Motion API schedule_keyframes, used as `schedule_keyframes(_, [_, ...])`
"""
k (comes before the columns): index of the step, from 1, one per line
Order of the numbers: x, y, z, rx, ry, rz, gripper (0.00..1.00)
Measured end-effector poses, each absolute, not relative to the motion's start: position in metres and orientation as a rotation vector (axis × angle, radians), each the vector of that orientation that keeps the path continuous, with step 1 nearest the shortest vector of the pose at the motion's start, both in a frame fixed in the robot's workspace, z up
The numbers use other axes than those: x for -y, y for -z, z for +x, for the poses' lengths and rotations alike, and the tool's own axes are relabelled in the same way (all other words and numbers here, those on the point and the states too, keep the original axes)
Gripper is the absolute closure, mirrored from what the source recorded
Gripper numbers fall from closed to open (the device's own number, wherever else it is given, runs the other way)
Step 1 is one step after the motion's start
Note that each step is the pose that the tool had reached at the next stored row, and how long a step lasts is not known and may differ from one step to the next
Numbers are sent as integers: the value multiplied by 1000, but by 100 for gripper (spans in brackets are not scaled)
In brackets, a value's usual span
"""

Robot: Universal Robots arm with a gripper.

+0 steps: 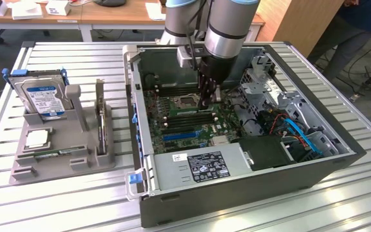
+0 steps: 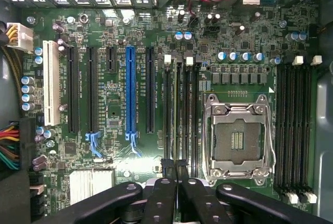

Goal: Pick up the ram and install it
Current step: 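Insert the ram into the slot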

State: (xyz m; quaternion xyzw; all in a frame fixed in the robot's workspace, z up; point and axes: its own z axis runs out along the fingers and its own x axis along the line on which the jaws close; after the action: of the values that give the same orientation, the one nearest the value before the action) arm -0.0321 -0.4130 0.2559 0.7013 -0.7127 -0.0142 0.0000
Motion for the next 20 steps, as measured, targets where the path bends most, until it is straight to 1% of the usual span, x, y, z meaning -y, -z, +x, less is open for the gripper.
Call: schedule_keyframes(20, [413,-247,-32,2239,44,2203,89])
